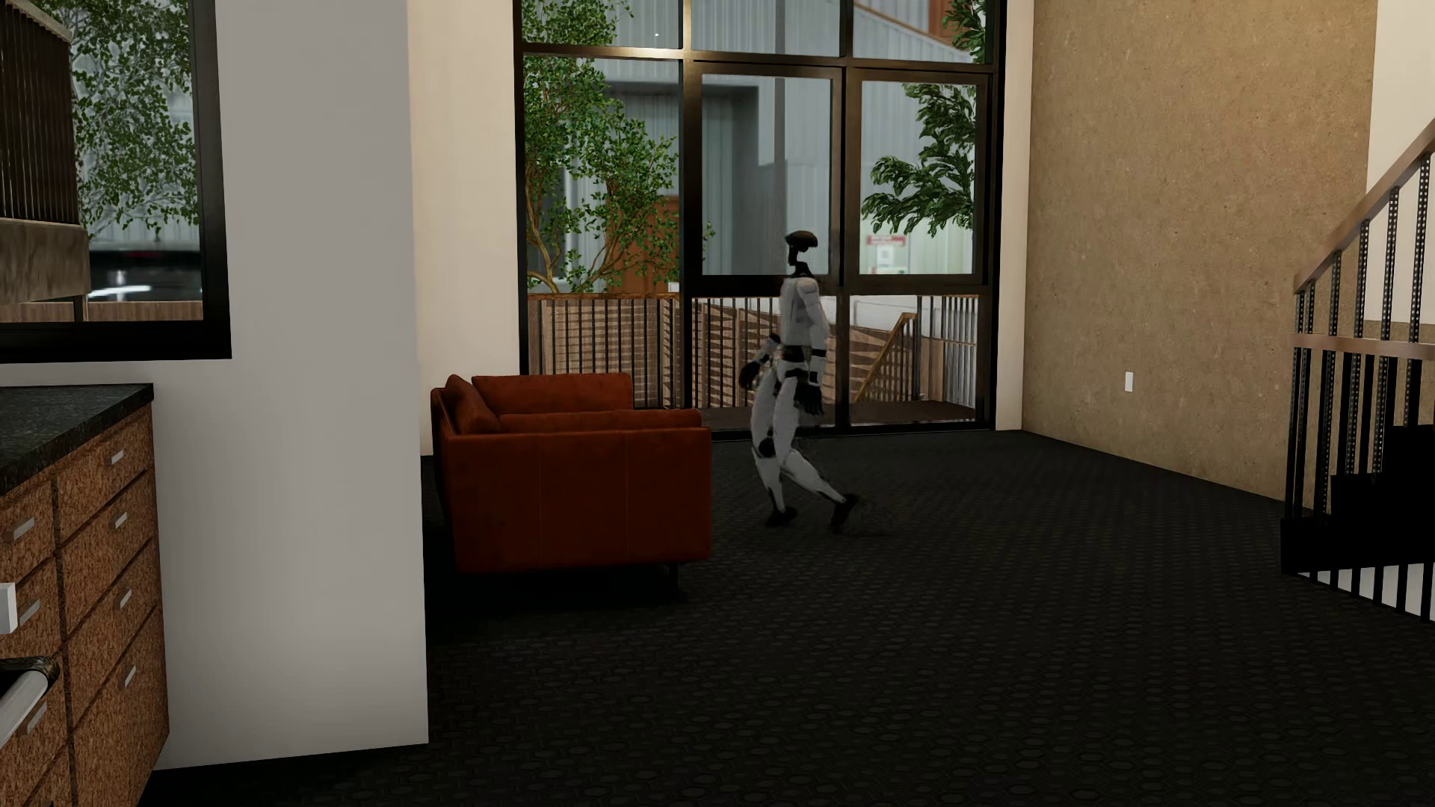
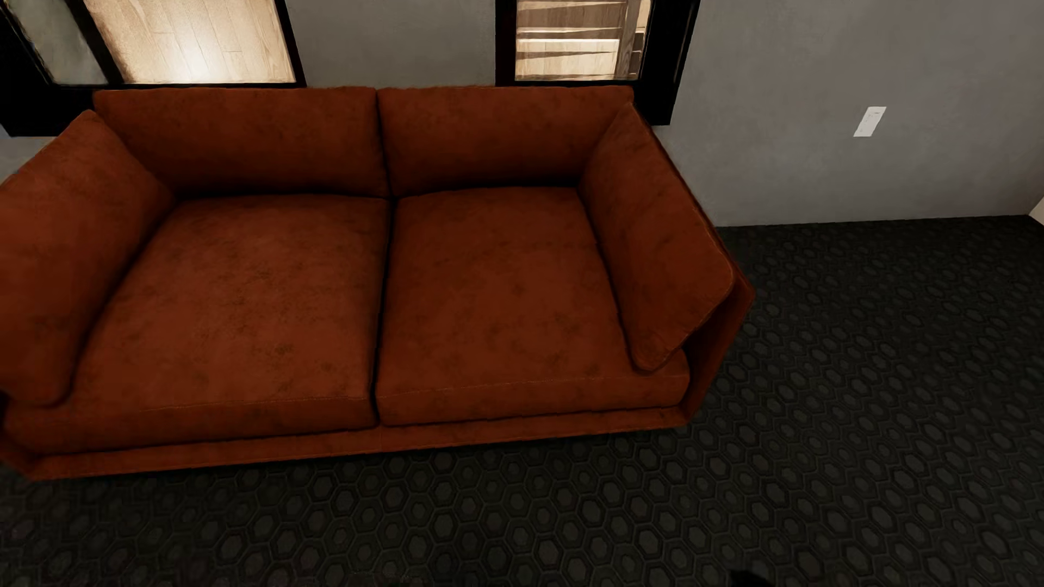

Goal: Walk towards the sofa

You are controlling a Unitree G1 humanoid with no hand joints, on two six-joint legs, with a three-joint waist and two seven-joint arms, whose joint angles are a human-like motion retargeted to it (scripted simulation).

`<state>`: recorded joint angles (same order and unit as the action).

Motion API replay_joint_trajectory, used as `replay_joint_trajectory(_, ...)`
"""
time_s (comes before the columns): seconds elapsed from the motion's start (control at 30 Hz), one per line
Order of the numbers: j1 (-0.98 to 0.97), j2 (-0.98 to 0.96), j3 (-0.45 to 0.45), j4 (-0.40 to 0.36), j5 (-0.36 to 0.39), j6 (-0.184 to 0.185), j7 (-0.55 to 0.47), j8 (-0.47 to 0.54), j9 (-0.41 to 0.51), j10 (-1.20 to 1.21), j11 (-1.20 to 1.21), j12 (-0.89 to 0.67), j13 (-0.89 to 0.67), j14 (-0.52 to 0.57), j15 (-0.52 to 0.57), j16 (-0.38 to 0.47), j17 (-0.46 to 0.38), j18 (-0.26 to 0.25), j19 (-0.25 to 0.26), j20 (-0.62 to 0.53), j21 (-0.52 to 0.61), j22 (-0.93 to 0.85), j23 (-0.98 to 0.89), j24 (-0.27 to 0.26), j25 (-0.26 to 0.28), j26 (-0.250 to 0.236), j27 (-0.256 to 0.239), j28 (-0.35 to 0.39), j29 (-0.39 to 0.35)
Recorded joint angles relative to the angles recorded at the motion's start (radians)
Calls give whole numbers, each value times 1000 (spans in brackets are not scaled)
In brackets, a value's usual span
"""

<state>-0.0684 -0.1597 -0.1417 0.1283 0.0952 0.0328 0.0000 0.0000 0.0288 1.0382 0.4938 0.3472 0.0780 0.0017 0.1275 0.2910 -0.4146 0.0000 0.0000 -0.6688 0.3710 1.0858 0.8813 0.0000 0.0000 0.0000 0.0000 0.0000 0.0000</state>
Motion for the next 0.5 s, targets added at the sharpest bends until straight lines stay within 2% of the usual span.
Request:
replay_joint_trajectory(0.03, -75, 22, 39, -7, 11, 9, 0, 0, 10, 113, -9, 3, -20, 28, -24, -9, -10, 0, 0, 49, -34, -23, -16, 0, 0, 0, 0, 0, 0)
replay_joint_trajectory(0.1, -188, 70, 120, -39, 16, 13, 0, 0, 34, 236, -27, -8, -71, -23, -50, -35, -20, 0, 0, 178, -83, -64, -2, 0, 0, 0, 0, 0, 0)
replay_joint_trajectory(0.17, -242, 100, 191, -58, 9, 10, 0, 0, 56, 169, -32, -31, -125, -93, -58, -46, -28, 0, 0, 230, -65, -130, 14, 0, 0, 0, 0, 0, 0)
replay_joint_trajectory(0.23, -243, 93, 242, -69, 1, -1, 0, 0, 77, -30, -8, -70, -166, -100, -86, -33, -32, 0, 0, 203, 5, -189, -11, 0, 0, 0, 0, 0, 0)
replay_joint_trajectory(0.37, -173, 71, 244, -101, -18, -41, 0, 0, 110, -354, 38, -143, -201, -90, -145, 1, 8, 0, 0, 168, 115, -140, -113, 0, 0, 0, 0, 0, 0)
replay_joint_trajectory(0.5, -76, 155, 173, -104, -22, -33, 0, 0, 66, -472, -29, -147, -80, -107, -146, -15, 60, 0, 0, 235, 127, -70, -166, 0, 0, 0, 0, 0, 0)
